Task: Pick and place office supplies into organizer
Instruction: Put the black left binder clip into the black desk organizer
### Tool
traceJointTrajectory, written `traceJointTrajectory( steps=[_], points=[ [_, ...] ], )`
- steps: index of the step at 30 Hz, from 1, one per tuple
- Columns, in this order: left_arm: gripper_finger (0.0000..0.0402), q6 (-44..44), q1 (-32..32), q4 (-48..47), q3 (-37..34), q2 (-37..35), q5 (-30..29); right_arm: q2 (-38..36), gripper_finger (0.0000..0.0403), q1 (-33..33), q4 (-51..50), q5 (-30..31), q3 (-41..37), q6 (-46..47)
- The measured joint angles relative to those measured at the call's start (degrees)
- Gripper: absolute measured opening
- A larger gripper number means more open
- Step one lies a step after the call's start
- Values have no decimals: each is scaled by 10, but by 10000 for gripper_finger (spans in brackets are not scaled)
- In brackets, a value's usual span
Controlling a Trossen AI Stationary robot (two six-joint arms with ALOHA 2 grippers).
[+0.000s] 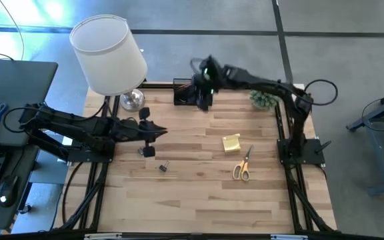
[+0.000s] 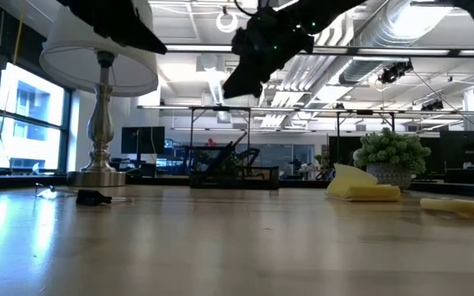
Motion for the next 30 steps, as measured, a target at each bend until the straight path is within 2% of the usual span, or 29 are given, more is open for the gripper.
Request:
traceJointTrajectory(
  steps=[4,9,16,19,23,26,30],
  points=[
    [75,-52,-1,-33,1,0,-39,-18,132,59,65,3,-81,14],
    [107,-221,0,-133,0,0,-115,-57,103,116,247,3,-201,32],
    [124,-414,-1,-297,0,9,-116,-79,81,152,586,-53,-355,64],
    [125,-460,-1,-324,0,24,-101,-79,80,159,705,-89,-402,79],
    [125,-453,-1,-332,0,55,-93,-78,87,171,765,-157,-444,78],
    [125,-450,6,-333,0,84,-93,-78,95,186,766,-206,-464,73],
    [125,-450,21,-332,0,119,-71,-78,108,212,766,-195,-483,53]
  ],
)
